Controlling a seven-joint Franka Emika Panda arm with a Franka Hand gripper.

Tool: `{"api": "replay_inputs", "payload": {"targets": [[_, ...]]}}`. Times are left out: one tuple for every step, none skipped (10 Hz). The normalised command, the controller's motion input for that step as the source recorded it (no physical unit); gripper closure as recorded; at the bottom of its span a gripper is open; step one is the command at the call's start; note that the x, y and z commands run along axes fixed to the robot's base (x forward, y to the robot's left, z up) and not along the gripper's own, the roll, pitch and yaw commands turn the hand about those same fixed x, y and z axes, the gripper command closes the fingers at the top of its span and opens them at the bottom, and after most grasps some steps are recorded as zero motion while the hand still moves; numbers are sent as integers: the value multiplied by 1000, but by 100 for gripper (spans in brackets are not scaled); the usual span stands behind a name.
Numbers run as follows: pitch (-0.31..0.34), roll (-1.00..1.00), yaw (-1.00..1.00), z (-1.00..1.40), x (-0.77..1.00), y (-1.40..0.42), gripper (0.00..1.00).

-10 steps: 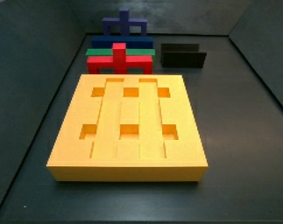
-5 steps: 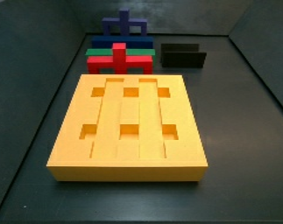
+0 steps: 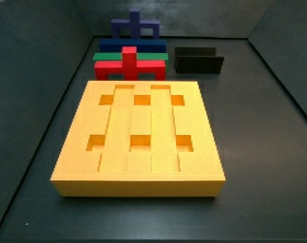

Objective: Pick up the green object. Move up. Move to above the board. Insert the green object.
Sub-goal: Pick up the green object.

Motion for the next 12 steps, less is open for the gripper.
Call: {"api": "replay_inputs", "payload": {"targets": [[-13, -11, -11, -186, 0, 0, 0], [-7, -16, 0, -137, 0, 0, 0], [-23, -34, -3, -117, 0, 0, 0], [-26, -11, -11, -86, 0, 0, 0], [-37, -21, 0, -94, 0, 0, 0], [-27, -11, 0, -91, 0, 0, 0], [-23, -10, 0, -91, 0, 0, 0], [-13, -13, 0, -91, 0, 0, 0], [-9, -13, 0, -83, 0, 0, 0], [0, 0, 0, -17, 0, 0, 0], [0, 0, 0, 0, 23, 0, 0], [0, -37, 0, -246, 54, 0, 0]]}}
